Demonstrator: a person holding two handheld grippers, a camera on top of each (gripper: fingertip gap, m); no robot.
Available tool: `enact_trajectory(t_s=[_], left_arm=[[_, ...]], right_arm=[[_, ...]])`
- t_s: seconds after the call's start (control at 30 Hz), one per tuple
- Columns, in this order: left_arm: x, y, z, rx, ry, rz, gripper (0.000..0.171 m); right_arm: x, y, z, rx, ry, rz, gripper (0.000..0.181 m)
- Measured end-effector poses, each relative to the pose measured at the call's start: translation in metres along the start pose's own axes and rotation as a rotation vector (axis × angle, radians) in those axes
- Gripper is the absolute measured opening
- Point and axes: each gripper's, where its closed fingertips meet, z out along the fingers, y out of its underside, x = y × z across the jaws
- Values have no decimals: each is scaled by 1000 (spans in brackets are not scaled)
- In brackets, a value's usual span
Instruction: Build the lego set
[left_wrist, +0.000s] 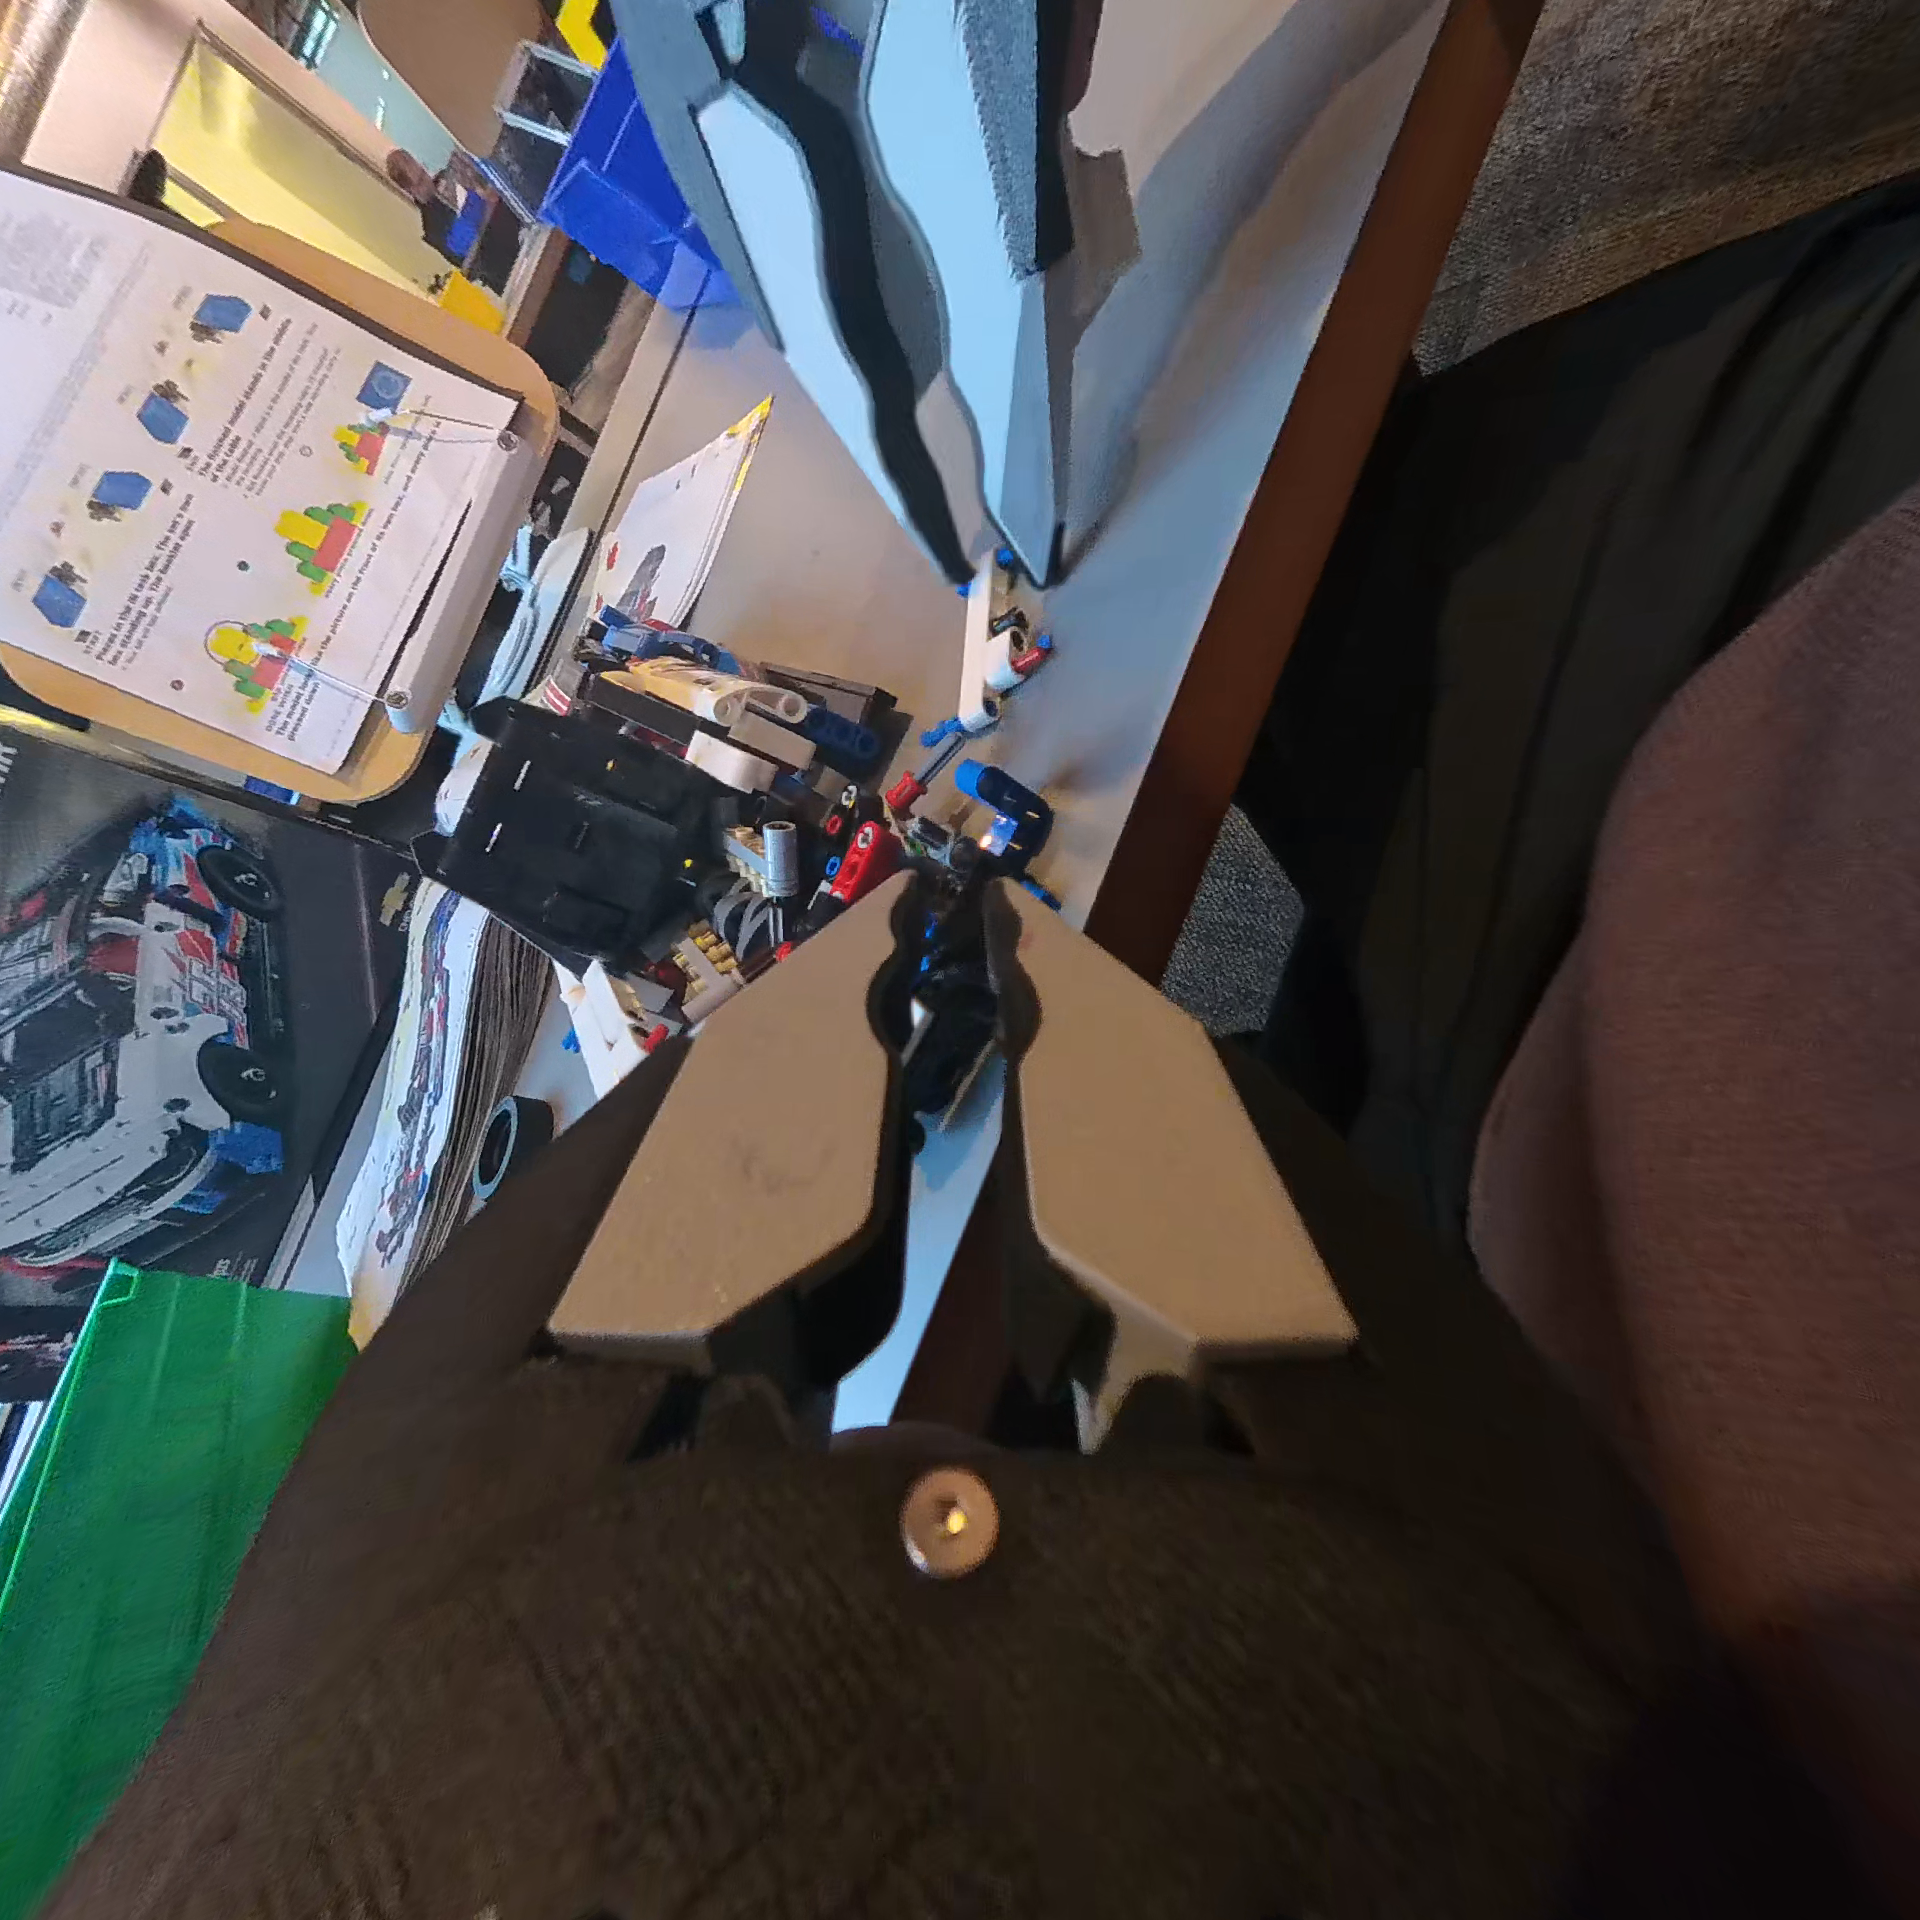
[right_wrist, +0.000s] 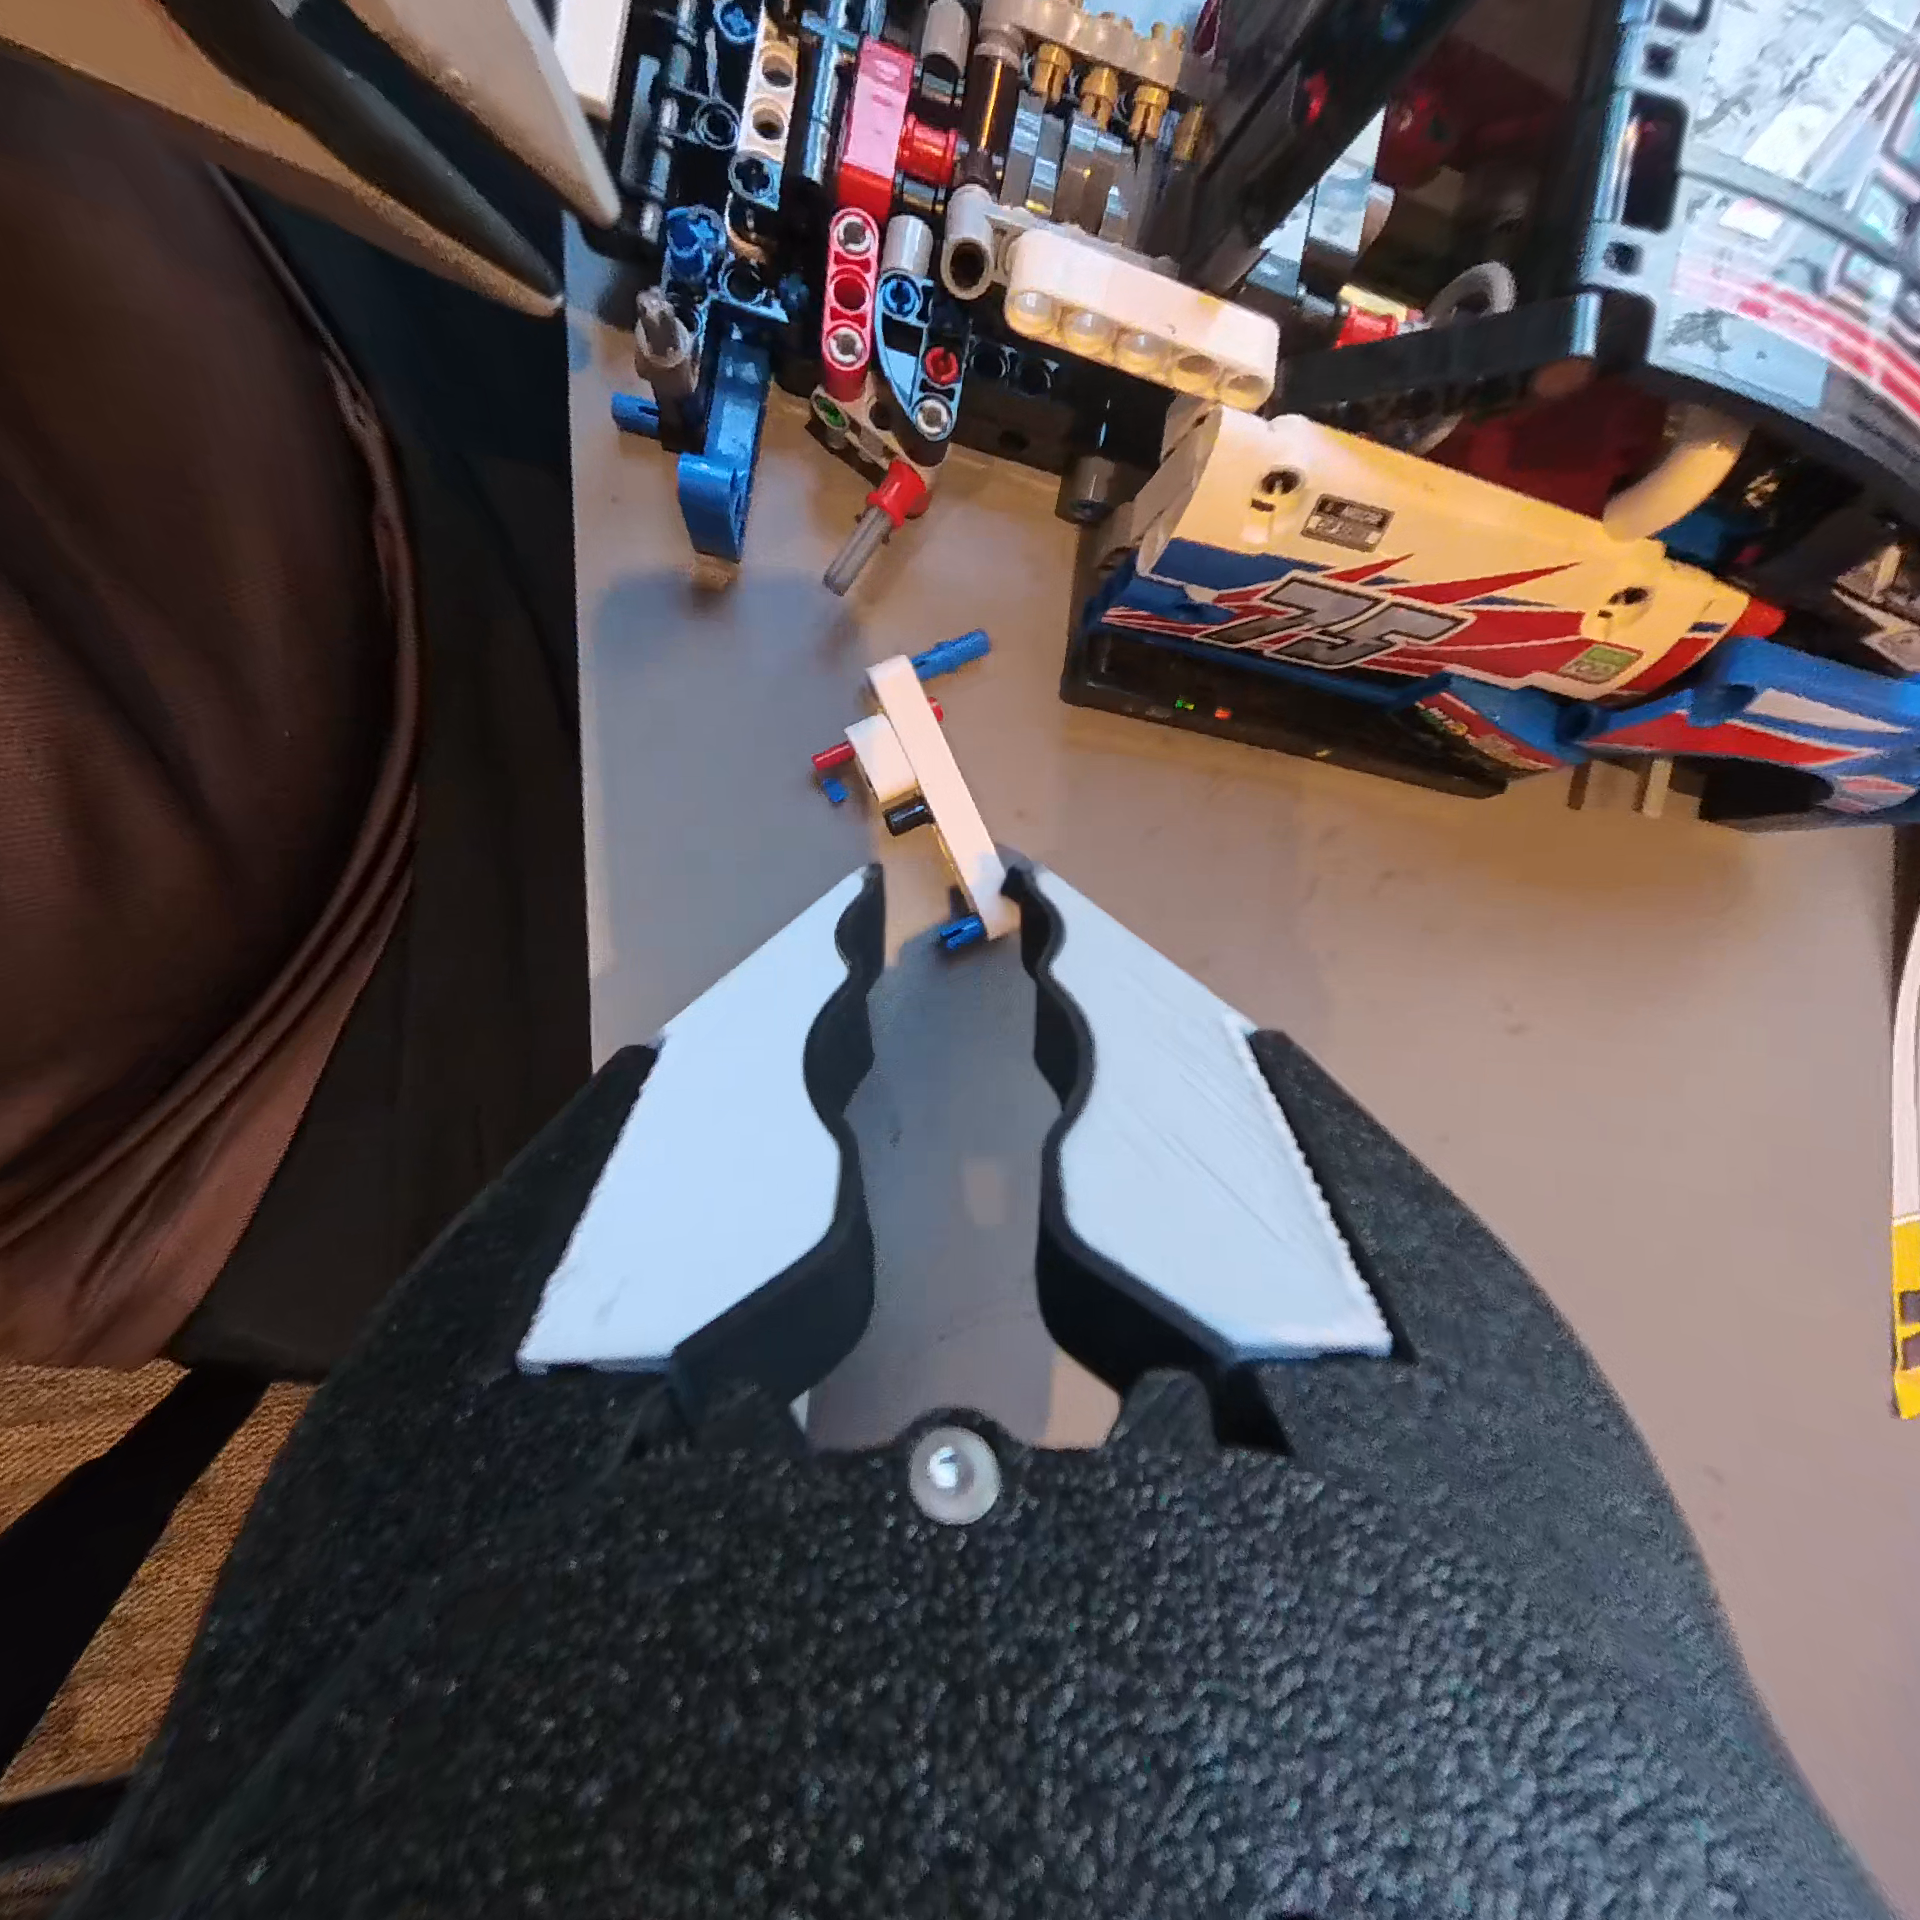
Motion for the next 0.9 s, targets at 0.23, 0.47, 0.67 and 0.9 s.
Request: enact_trajectory(t_s=[0.23,0.47,0.67,0.9], left_arm=[[5,-3,-1,7,20,-2,8],[7,-6,-1,25,43,-46,8],[8,-11,4,34,69,-65,8],[14,-9,4,15,89,-78,7]], right_arm=[[-6,-1,1,-6,-16,-43,12],[2,-3,-15,30,165,-113,0],[-2,0,-16,71,151,-30,1],[9,-10,-8,92,71,128,23]])
